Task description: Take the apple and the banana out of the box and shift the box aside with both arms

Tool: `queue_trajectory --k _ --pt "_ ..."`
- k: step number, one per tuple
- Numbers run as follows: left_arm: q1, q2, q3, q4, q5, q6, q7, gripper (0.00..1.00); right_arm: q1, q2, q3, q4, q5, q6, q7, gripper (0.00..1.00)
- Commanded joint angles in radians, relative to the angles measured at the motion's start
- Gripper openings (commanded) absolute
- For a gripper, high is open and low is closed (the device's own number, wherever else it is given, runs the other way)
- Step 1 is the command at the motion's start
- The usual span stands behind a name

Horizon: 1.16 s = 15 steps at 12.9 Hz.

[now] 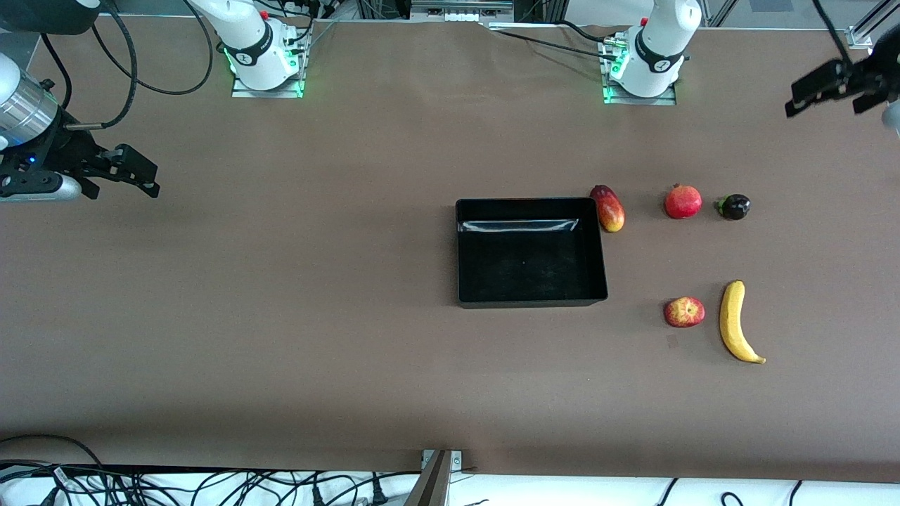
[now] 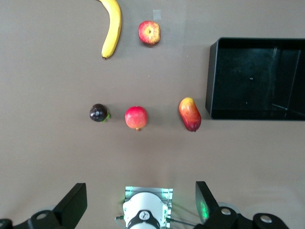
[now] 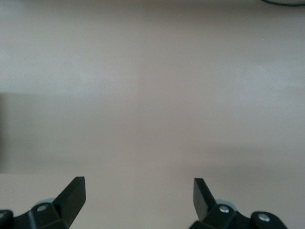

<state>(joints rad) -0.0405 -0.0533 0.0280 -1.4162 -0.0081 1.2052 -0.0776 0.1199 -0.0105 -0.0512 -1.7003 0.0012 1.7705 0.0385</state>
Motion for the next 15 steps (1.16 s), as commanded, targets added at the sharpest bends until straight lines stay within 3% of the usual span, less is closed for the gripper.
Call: queue_trajectory --k 1,3,5,7,9,12,15 --pt "-0.015 -0.048 0.012 -0.043 0.005 -0.035 0.009 1.0 -0.009 0.003 0.007 0.01 -0.001 -0.009 0.008 1.0" --pt "-0.016 -0.051 0.013 -0.041 -0.004 -0.045 0.003 1.0 -0.013 0.006 0.005 0.001 0.002 0.001 0.004 1.0" --pt "-0.016 -0.066 0.021 -0.044 -0.006 -0.047 0.007 1.0 0.012 0.134 0.013 0.04 0.0 0.001 -0.02 1.0" --pt "-0.016 -0.072 0.021 -0.056 0.002 -0.038 0.015 1.0 0.07 0.172 0.013 0.033 0.013 -0.06 -0.035 1.0" --pt "-0.016 -0.074 0.024 -0.058 0.01 -0.036 0.051 1.0 0.188 0.24 0.016 0.037 0.078 -0.03 -0.005 1.0" --pt "-0.016 -0.074 0.027 -0.058 0.02 -0.033 0.062 1.0 0.373 0.387 0.019 0.059 0.125 0.197 0.246 1.0" --pt "-0.016 -0.073 0.026 -0.069 0.027 0.003 0.065 1.0 0.533 0.599 0.017 0.201 0.123 0.357 0.464 1.0"
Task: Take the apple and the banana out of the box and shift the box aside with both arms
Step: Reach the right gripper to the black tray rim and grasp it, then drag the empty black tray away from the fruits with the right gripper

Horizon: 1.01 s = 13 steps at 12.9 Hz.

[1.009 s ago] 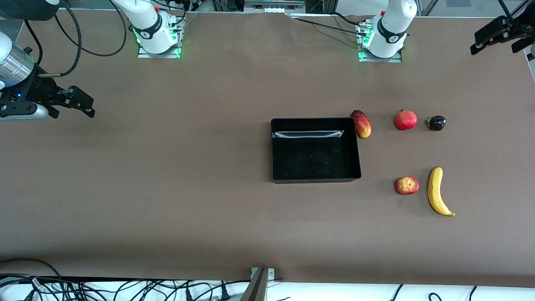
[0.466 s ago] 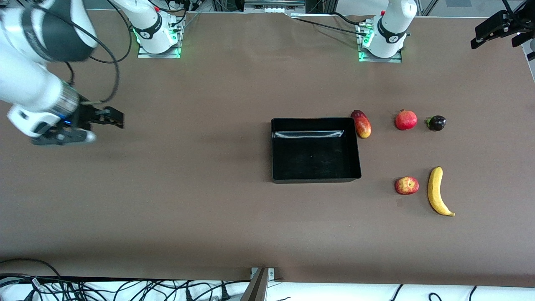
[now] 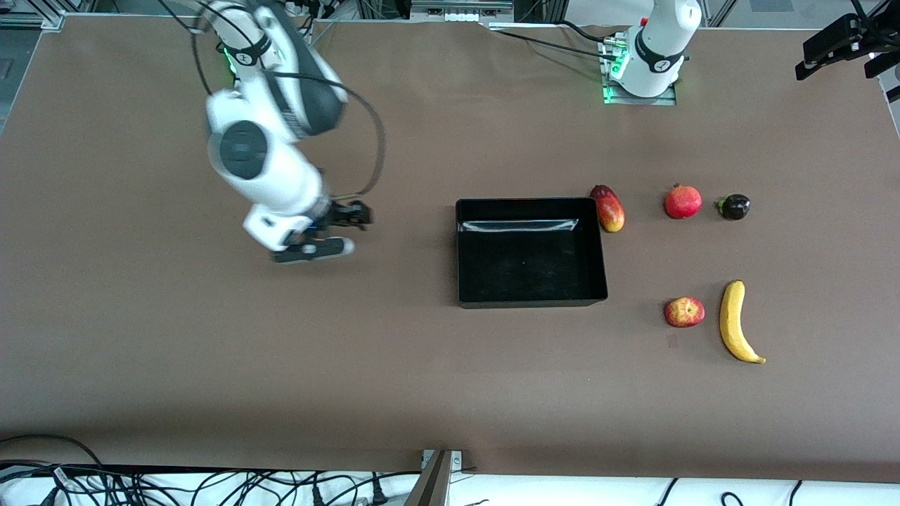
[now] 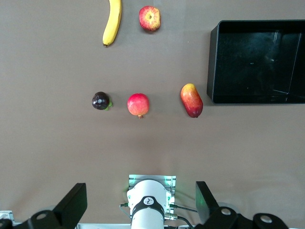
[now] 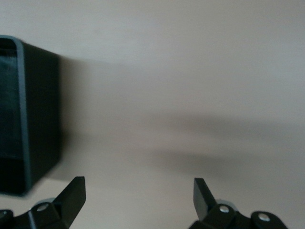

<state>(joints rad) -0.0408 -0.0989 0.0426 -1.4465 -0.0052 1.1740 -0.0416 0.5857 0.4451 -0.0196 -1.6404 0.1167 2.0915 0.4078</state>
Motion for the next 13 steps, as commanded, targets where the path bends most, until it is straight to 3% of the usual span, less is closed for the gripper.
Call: queue_trajectory --k 1,3,7,8,11,12,13 --pt "-0.016 -0.028 0.011 -0.049 0.024 0.036 0.029 1.0 0.106 0.191 -0.014 0.178 0.008 0.059 0.141 1.0" --pt "-0.016 -0.028 0.011 -0.057 0.024 0.039 0.029 1.0 0.19 0.262 -0.014 0.203 0.004 0.143 0.239 1.0" --pt "-0.016 -0.03 0.008 -0.08 0.021 0.062 0.026 1.0 0.24 0.317 -0.014 0.202 0.004 0.209 0.286 1.0" --pt "-0.016 -0.03 0.008 -0.1 0.019 0.075 0.028 1.0 0.256 0.334 -0.019 0.203 -0.002 0.217 0.284 0.93" --pt "-0.017 -0.042 0.008 -0.14 0.005 0.113 0.014 1.0 0.256 0.371 -0.023 0.205 -0.04 0.245 0.264 0.19" --pt "-0.019 -0.041 0.005 -0.14 0.001 0.113 0.011 1.0 0.253 0.37 -0.023 0.205 -0.046 0.239 0.259 0.0" --pt "-0.019 -0.041 0.005 -0.14 -0.013 0.116 0.008 1.0 0.252 0.365 -0.023 0.205 -0.046 0.234 0.259 0.0"
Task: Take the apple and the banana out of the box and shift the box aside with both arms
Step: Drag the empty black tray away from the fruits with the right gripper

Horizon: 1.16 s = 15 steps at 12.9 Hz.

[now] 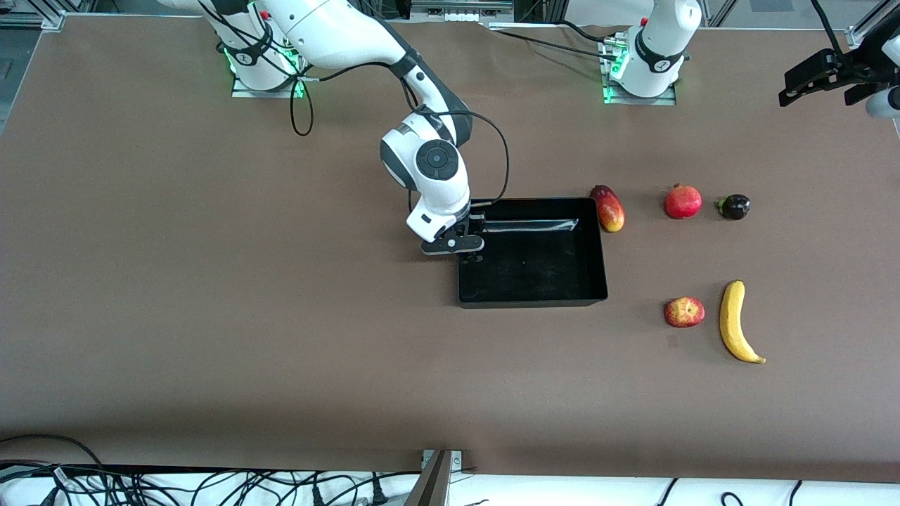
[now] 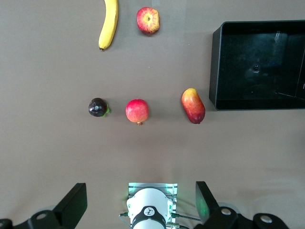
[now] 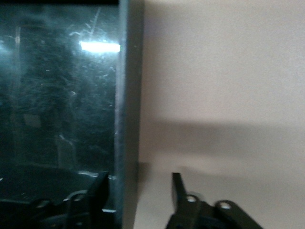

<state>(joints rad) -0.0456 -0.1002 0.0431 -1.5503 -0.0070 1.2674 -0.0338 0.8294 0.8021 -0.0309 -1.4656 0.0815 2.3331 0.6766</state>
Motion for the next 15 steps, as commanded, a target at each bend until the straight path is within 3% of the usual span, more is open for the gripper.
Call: queue_trajectory --k 1,6,11,15 --pt "-0.019 -0.038 0.006 -0.036 -0.013 0.023 0.0 1.0 0.001 0.003 -0.015 0.03 -0.011 -0.018 -0.014 0.0" --pt "-0.019 -0.035 0.006 -0.051 -0.013 0.033 -0.001 1.0 -0.079 -0.082 -0.029 0.024 -0.005 -0.125 -0.133 0.0" --pt "-0.019 -0.033 0.007 -0.053 -0.013 0.036 -0.003 1.0 -0.425 -0.263 -0.029 -0.001 0.046 -0.414 -0.524 0.0" --pt "-0.02 -0.033 0.011 -0.053 -0.013 0.036 -0.003 1.0 -0.749 -0.346 -0.032 -0.139 0.046 -0.413 -0.848 0.0"
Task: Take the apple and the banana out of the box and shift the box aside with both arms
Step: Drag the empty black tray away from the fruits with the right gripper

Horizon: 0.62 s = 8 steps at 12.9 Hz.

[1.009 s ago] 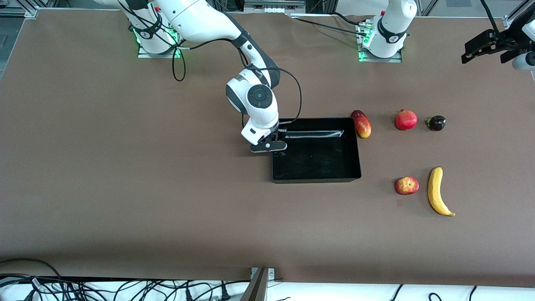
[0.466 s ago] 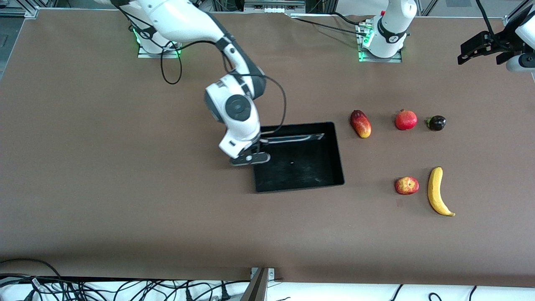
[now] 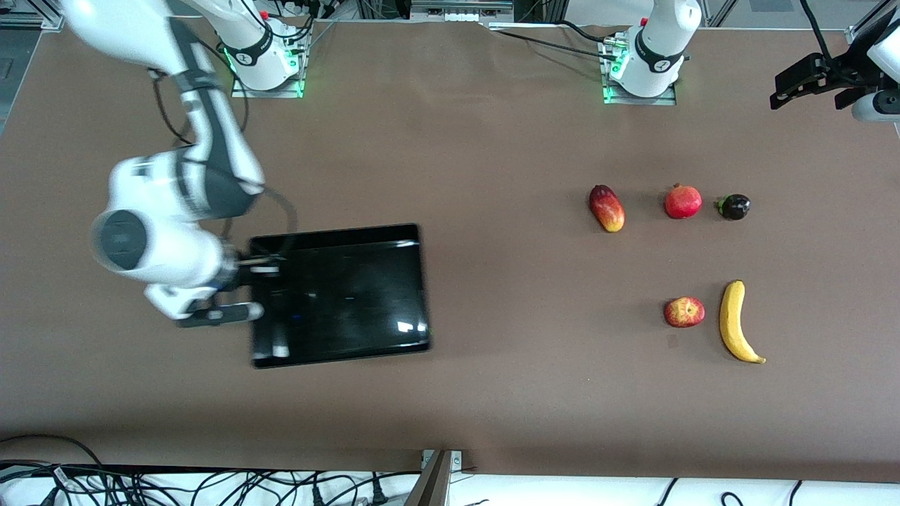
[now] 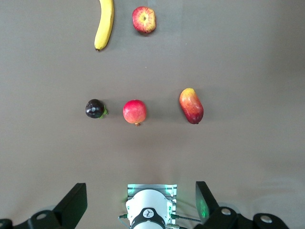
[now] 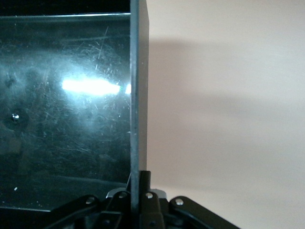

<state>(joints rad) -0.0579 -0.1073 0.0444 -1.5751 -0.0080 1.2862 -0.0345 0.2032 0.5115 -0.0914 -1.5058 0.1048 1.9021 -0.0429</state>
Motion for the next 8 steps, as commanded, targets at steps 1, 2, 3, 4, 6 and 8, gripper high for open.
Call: queue_trajectory --k 1,2,3,4,6,8 --pt "-0.008 -0.026 0.009 -0.028 -0.012 0.018 -0.002 1.0 -0.196 -0.056 0.029 -0.123 0.023 0.034 -0.209 0.0" --pt "-0.008 -0.025 0.009 -0.028 -0.012 0.018 -0.002 1.0 -0.244 -0.057 0.022 -0.155 0.021 0.063 -0.256 0.0" --pt "-0.01 -0.026 0.009 -0.028 -0.012 0.018 -0.002 1.0 -0.272 -0.063 0.018 -0.2 0.021 0.093 -0.282 0.0" --pt "-0.01 -0.025 0.009 -0.028 -0.012 0.019 -0.002 1.0 -0.283 -0.073 0.003 -0.25 0.021 0.148 -0.287 0.0" --pt "-0.011 -0.025 0.009 -0.028 -0.012 0.022 -0.002 1.0 -0.283 -0.082 -0.028 -0.362 0.021 0.279 -0.322 0.0" --pt "-0.011 -0.025 0.009 -0.028 -0.012 0.022 -0.002 1.0 -0.283 -0.096 -0.031 -0.459 0.023 0.392 -0.321 0.0"
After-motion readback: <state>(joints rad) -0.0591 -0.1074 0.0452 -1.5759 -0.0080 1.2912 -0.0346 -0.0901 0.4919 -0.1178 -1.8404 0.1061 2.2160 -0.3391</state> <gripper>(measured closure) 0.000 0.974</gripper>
